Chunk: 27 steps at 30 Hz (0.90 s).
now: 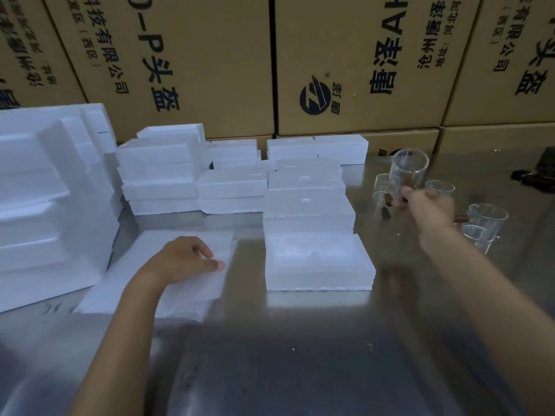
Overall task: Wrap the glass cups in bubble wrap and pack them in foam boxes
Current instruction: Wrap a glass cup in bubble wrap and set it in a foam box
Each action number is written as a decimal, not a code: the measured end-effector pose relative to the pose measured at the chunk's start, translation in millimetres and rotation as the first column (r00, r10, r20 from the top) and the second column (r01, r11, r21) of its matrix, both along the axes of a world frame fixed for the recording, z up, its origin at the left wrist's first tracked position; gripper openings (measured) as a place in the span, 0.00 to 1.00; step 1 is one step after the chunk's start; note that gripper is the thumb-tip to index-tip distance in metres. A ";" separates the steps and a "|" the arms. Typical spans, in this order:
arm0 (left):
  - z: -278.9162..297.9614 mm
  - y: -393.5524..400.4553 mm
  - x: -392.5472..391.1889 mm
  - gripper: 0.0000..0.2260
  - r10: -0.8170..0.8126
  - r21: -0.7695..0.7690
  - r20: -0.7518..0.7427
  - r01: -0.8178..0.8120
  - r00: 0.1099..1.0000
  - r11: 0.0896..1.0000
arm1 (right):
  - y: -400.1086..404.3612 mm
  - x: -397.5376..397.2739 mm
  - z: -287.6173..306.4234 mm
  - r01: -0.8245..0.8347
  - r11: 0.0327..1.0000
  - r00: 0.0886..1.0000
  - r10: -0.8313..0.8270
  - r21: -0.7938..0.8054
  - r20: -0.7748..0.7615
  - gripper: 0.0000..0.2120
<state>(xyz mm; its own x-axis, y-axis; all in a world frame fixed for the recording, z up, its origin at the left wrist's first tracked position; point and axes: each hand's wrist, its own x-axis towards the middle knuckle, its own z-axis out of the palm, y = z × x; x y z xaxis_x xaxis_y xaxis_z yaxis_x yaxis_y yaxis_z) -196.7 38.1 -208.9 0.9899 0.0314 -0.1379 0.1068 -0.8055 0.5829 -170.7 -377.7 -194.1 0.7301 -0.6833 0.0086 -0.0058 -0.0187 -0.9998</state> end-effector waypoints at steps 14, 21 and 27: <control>6.7 -5.5 -1.2 0.13 0.173 -0.608 0.239 0.008 0.956 0.794 | 173.4 -75.8 29.0 -0.752 0.658 0.658 0.753 0.038 -0.014 0.11; -0.2 -3.2 7.8 0.09 0.181 -0.637 0.280 0.041 0.943 0.770 | 197.5 -74.1 5.5 -0.785 0.615 0.613 0.789 0.079 -0.049 0.12; 18.3 -8.3 -1.4 0.07 0.247 -0.812 0.183 0.005 0.952 0.584 | 190.7 -76.3 0.7 -0.769 0.638 0.636 0.763 -0.020 -0.115 0.12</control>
